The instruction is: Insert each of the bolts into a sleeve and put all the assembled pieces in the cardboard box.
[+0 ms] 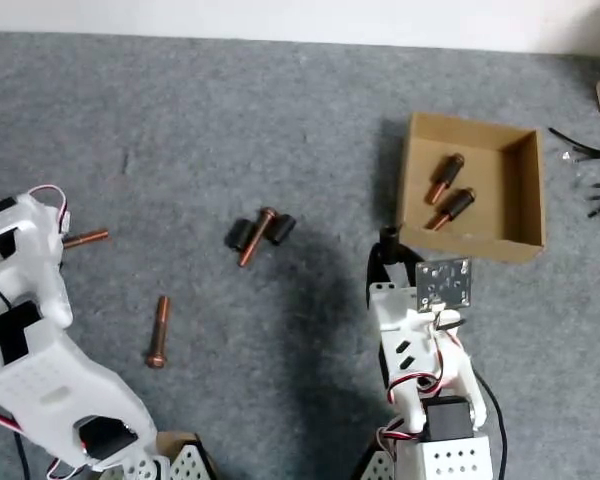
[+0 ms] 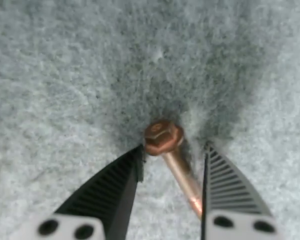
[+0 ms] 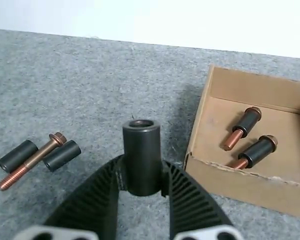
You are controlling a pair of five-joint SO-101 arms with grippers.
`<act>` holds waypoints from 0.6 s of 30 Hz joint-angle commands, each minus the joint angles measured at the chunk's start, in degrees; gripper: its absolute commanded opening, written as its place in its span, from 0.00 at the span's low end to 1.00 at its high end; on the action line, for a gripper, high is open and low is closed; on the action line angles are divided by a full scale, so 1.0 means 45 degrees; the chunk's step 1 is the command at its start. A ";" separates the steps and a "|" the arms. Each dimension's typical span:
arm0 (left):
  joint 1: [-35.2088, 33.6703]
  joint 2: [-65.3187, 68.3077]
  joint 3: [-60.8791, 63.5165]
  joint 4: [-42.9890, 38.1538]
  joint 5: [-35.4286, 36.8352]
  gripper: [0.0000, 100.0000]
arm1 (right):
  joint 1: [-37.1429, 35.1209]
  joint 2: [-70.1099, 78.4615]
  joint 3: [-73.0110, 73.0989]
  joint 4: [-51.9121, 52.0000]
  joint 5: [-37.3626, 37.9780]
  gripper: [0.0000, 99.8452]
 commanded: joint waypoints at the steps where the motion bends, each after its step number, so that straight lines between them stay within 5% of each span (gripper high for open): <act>1: 0.0244 -0.0068 0.0283 -0.0332 0.0078 0.18 | 0.0127 -0.0127 0.1690 -0.0322 0.0156 0.01; 7: 0.0186 -0.0049 0.0420 -0.0274 0.0039 0.01 | 0.0127 -0.0127 0.1690 -0.0322 0.0156 0.01; 14: 0.0400 -0.0068 0.0322 -0.0274 -0.0117 0.01 | 0.0127 -0.0127 0.1690 -0.0322 0.0156 0.01; 18: 0.1280 -0.0576 0.0049 -0.0176 -0.1836 0.00 | 0.0127 -0.0127 0.1690 -0.0342 0.0156 0.01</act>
